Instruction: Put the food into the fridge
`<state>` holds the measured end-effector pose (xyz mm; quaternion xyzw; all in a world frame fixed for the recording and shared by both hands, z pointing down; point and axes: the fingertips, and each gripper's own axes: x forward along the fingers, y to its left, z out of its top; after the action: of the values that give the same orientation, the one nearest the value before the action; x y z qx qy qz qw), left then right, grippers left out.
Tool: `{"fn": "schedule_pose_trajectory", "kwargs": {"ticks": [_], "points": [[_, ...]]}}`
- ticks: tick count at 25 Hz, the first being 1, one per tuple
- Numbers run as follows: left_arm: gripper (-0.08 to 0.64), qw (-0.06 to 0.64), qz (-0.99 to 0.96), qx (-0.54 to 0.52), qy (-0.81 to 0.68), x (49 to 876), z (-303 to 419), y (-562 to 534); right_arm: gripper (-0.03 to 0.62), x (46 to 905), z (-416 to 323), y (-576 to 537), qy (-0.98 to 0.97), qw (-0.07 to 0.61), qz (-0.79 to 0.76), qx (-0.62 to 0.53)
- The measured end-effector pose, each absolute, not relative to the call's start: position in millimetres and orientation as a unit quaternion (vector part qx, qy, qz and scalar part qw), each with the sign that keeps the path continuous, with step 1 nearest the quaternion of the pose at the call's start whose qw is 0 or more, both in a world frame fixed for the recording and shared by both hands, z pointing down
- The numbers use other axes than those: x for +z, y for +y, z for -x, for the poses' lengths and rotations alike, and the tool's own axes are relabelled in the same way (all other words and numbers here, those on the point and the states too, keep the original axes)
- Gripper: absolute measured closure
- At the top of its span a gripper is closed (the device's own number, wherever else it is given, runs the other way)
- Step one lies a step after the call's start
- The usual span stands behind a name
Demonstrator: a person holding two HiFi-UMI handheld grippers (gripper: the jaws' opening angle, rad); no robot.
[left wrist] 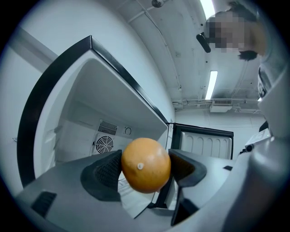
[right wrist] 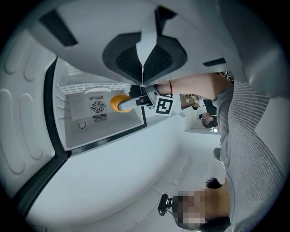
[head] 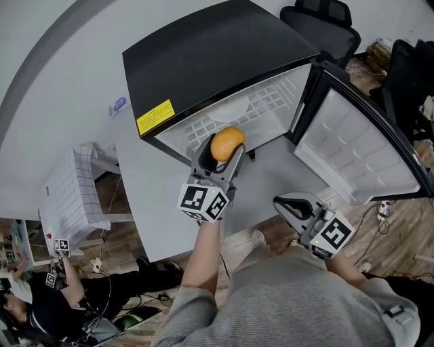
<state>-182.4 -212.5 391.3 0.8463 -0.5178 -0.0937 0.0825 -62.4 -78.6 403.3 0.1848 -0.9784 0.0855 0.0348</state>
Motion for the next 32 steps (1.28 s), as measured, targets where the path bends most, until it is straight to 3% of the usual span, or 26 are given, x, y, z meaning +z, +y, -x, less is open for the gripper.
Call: {"fn": "schedule_pose_trajectory", "kwargs": {"ticks": [20, 32], "points": [[0.241, 0.084, -0.849, -0.032, -0.520, 402.6, 185.9, -270.6, 0.578, 407.8, 61.2, -96.4, -0.974, 0.036, -0.206, 0.092], [0.241, 0.041, -0.832, 0.125, -0.539, 422.3, 192.2, -324.0, 0.578, 414.3, 55.9, -96.1, -0.971, 0.037, -0.211, 0.102]]}}
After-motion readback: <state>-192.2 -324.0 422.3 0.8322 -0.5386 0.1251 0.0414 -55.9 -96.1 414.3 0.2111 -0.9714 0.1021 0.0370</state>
